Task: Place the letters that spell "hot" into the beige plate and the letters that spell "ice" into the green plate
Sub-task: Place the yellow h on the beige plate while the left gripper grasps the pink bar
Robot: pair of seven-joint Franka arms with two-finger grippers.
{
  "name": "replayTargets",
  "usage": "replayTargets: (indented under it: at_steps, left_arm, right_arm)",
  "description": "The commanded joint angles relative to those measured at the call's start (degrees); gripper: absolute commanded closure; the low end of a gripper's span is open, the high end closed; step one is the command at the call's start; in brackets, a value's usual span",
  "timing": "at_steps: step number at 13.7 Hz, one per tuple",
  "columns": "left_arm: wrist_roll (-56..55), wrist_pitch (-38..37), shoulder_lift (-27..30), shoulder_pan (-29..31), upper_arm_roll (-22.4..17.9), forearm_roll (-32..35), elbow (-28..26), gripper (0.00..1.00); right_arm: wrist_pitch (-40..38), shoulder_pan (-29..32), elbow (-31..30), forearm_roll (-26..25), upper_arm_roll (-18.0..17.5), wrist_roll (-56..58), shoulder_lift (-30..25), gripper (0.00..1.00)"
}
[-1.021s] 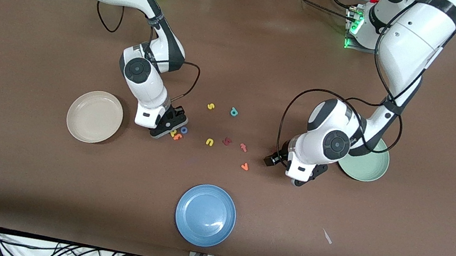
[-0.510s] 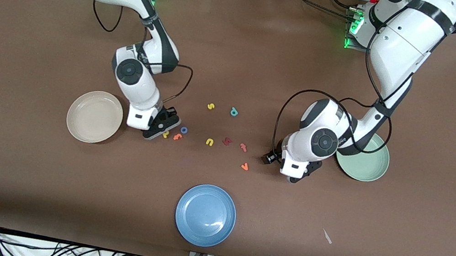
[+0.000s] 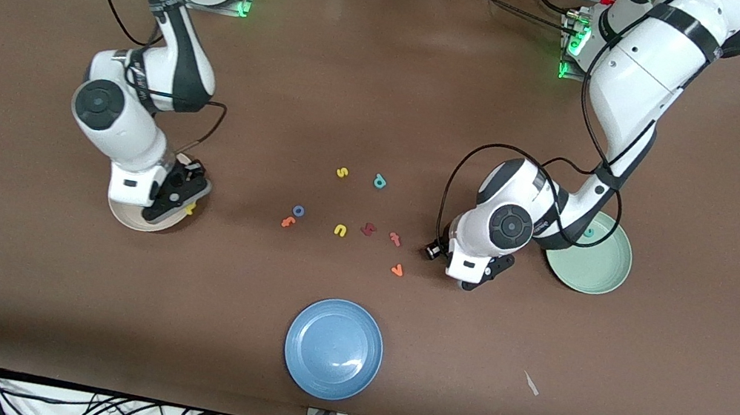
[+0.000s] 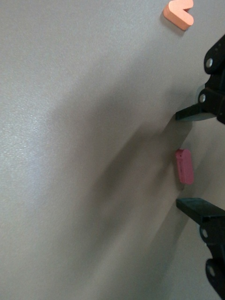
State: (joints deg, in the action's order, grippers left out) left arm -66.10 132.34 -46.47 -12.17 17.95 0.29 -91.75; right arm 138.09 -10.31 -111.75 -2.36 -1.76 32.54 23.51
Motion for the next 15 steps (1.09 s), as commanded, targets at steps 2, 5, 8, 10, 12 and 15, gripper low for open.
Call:
replayTargets:
  at_steps: [2,5,8,10,12,15]
  left_arm:
    - [-1.22,0.37,-0.55,-0.31,-0.54,2.34,0.08,0.32]
    - [-1.22,0.37,-0.73,-0.40,-0.72,2.34,0.08,0.36]
    - [-1.22,0.28,-0.73,-0.40,-0.72,3.74,0.08,0.49]
    - [-1.22,0.28,-0.73,-0.40,-0.72,3.92,0.08,0.58]
    - [-1.13,0.28,-0.73,-0.40,-0.72,4.01,0.08,0.62]
    - [-0.96,0.28,-0.73,-0.40,-0.72,4.27,0.08,0.70]
  right_arm:
    - [-0.72,0.99,-6.62,0.34,2.54,4.71,-4.96,0.87]
    - [-0.19,1.08,-7.25,0.42,3.96,6.30,-5.05,0.36]
    - [-0.36,0.99,-7.25,0.43,3.96,5.34,-5.23,0.17]
    - [-0.71,0.99,-7.25,0.43,3.87,4.46,-5.58,0.17]
    - [-0.80,0.90,-7.16,0.51,3.52,1.40,-5.41,0.17]
    - [-0.54,-2.85,-4.89,4.01,1.94,-7.37,-3.30,0.17]
